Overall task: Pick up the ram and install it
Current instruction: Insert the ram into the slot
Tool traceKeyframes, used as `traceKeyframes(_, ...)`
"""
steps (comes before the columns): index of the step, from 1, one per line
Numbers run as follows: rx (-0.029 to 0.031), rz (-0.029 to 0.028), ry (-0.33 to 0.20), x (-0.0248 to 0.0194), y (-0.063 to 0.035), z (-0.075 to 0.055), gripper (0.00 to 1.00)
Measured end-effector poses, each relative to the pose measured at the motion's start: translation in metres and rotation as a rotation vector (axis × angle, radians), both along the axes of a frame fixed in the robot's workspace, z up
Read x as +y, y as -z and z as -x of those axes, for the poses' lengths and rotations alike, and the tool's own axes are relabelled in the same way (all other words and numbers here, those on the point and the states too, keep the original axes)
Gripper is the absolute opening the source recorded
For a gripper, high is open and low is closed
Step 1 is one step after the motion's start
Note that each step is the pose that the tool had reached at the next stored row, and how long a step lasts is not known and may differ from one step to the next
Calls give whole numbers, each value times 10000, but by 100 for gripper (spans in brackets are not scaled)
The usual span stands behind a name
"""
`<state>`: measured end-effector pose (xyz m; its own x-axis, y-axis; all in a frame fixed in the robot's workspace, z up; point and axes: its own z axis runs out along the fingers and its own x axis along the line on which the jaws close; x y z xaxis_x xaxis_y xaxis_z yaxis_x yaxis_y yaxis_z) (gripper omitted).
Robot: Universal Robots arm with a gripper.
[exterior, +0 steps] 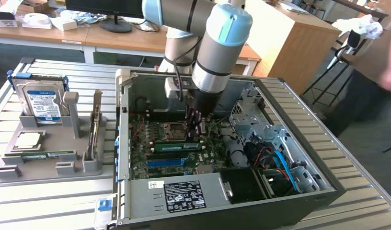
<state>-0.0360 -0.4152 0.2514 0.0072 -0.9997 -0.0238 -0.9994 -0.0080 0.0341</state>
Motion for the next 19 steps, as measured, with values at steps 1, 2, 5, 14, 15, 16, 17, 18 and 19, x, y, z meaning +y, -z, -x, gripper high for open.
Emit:
traceKeyframes(1, 0, 0, 0, 0, -28, 0, 19)
traceKeyframes(2, -1, 0, 0, 0, -53, 0, 19)
traceKeyframes(5, 0, -1, 0, 0, -130, 0, 19)
traceKeyframes(14, 0, 0, 0, 0, -360, 0, 19)
traceKeyframes(15, 0, 0, 0, 0, -386, 0, 19)
traceKeyframes(16, 0, 0, -1, 0, -412, 0, 19)
traceKeyframes(17, 0, 0, 0, 0, -436, 0, 19)
traceKeyframes(18, 0, 0, 0, 0, -460, 0, 19)
traceKeyframes(19, 0, 0, 0, 0, -484, 0, 19)
